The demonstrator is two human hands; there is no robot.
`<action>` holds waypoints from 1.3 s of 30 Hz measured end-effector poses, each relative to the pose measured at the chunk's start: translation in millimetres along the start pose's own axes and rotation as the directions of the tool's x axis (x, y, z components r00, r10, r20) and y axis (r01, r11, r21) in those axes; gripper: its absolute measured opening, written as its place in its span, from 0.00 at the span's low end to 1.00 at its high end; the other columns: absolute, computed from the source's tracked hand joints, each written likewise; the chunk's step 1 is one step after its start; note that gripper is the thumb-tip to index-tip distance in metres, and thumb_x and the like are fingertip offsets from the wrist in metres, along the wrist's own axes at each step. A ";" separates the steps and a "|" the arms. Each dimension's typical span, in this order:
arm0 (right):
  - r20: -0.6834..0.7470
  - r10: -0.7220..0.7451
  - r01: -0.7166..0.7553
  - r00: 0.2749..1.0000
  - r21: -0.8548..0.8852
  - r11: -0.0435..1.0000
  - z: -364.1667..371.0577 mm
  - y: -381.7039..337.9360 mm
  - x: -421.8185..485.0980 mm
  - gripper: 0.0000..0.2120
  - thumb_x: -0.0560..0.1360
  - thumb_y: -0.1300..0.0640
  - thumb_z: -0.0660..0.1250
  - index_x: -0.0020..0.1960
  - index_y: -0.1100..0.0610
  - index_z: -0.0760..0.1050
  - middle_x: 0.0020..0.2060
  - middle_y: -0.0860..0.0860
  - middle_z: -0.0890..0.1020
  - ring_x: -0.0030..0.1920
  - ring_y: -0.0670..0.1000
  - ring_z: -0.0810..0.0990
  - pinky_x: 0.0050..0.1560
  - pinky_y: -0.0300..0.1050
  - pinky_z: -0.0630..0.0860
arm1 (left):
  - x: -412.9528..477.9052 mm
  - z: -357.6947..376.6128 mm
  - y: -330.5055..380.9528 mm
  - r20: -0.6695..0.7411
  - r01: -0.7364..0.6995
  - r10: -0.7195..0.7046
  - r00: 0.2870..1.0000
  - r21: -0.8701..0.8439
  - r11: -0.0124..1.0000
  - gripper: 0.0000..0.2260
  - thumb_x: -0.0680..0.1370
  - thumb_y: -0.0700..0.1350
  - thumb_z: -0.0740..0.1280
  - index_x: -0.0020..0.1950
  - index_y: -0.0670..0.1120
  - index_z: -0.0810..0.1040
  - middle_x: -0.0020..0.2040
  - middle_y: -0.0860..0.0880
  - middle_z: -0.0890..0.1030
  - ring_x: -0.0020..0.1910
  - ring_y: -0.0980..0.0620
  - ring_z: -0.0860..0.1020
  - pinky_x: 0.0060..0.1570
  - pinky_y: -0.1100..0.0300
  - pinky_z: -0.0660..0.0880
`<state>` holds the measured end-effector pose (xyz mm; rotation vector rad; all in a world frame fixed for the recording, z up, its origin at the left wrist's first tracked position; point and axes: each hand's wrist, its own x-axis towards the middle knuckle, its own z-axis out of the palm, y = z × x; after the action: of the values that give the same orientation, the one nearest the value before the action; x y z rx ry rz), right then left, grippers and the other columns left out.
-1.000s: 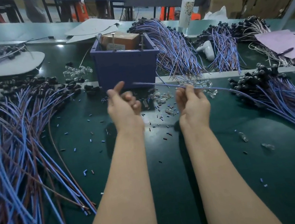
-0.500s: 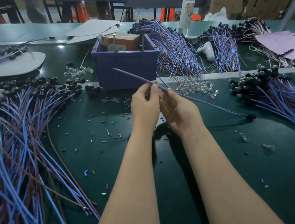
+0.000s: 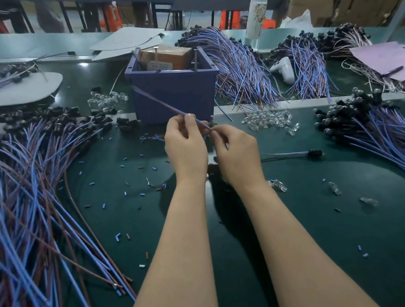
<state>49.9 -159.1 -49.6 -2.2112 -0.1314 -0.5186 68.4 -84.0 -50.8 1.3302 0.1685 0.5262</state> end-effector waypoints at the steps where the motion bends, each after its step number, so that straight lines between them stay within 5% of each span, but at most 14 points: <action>1: -0.019 0.013 -0.012 1.000 0.048 0.999 0.1 -1.3 -0.9 0.11 0.79 0.61 0.60 0.54 0.61 0.80 0.47 0.56 0.84 0.48 0.57 0.79 0.52 0.48 0.73 | -0.7 0.2 -0.6 0.021 0.002 -0.002 1.000 -0.005 1.000 0.08 0.81 0.41 0.61 0.43 0.48 0.73 0.37 0.49 0.81 0.36 0.54 0.79 0.43 0.60 0.78; 6: -0.066 0.096 -0.085 0.993 0.151 0.985 -0.4 -6.2 -3.6 0.07 0.78 0.61 0.63 0.51 0.60 0.79 0.43 0.54 0.83 0.46 0.54 0.80 0.50 0.46 0.72 | -1.0 1.7 -4.7 0.147 0.022 -0.036 0.988 0.094 0.995 0.03 0.78 0.41 0.66 0.45 0.46 0.77 0.37 0.51 0.79 0.39 0.52 0.77 0.48 0.52 0.78; 13: -0.104 0.184 -0.153 0.977 0.246 0.957 1.8 -1.6 1.2 0.04 0.77 0.61 0.63 0.44 0.55 0.72 0.34 0.41 0.75 0.39 0.46 0.75 0.42 0.33 0.68 | -0.7 -0.3 -4.4 0.141 0.023 -0.037 0.989 0.099 0.995 0.03 0.78 0.40 0.66 0.44 0.45 0.76 0.37 0.51 0.79 0.37 0.56 0.77 0.43 0.64 0.75; 18: -0.201 0.375 -0.256 0.905 0.447 0.857 -2.1 2.5 6.1 0.05 0.79 0.62 0.59 0.46 0.54 0.69 0.39 0.53 0.80 0.47 0.57 0.81 0.55 0.56 0.76 | 0.0 0.7 -4.2 0.025 0.053 -0.055 0.998 0.097 0.994 0.06 0.81 0.41 0.59 0.44 0.46 0.70 0.40 0.49 0.81 0.42 0.50 0.77 0.53 0.51 0.75; 24: -0.188 0.196 -0.162 0.963 0.182 0.970 -0.6 -1.0 0.1 0.17 0.79 0.62 0.58 0.66 0.56 0.71 0.41 0.55 0.83 0.43 0.54 0.79 0.47 0.40 0.69 | 3.0 -4.1 -2.0 -0.071 0.024 -0.017 0.997 0.097 0.995 0.03 0.82 0.41 0.58 0.51 0.45 0.70 0.34 0.53 0.79 0.35 0.58 0.76 0.43 0.62 0.71; 33: -0.086 0.054 -0.047 0.995 0.089 0.995 4.6 -13.0 -9.1 0.17 0.77 0.63 0.60 0.65 0.58 0.74 0.46 0.59 0.83 0.43 0.55 0.78 0.52 0.47 0.72 | 7.7 -5.9 -2.9 0.019 -0.055 0.052 0.998 0.221 0.974 0.10 0.81 0.40 0.59 0.60 0.42 0.75 0.34 0.54 0.77 0.30 0.67 0.75 0.36 0.75 0.70; 39: -0.053 0.047 -0.043 0.997 0.073 0.996 5.9 -14.7 -11.3 0.16 0.77 0.62 0.60 0.64 0.55 0.76 0.46 0.58 0.83 0.41 0.54 0.76 0.52 0.50 0.73 | 7.5 -5.4 -1.9 0.028 -0.048 0.043 0.999 0.254 0.966 0.11 0.81 0.41 0.60 0.61 0.42 0.76 0.38 0.49 0.79 0.32 0.63 0.75 0.43 0.65 0.72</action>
<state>37.6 -144.3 -47.0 -2.1229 -0.0700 -0.5406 73.3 -76.1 -52.6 1.5929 0.1922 0.5414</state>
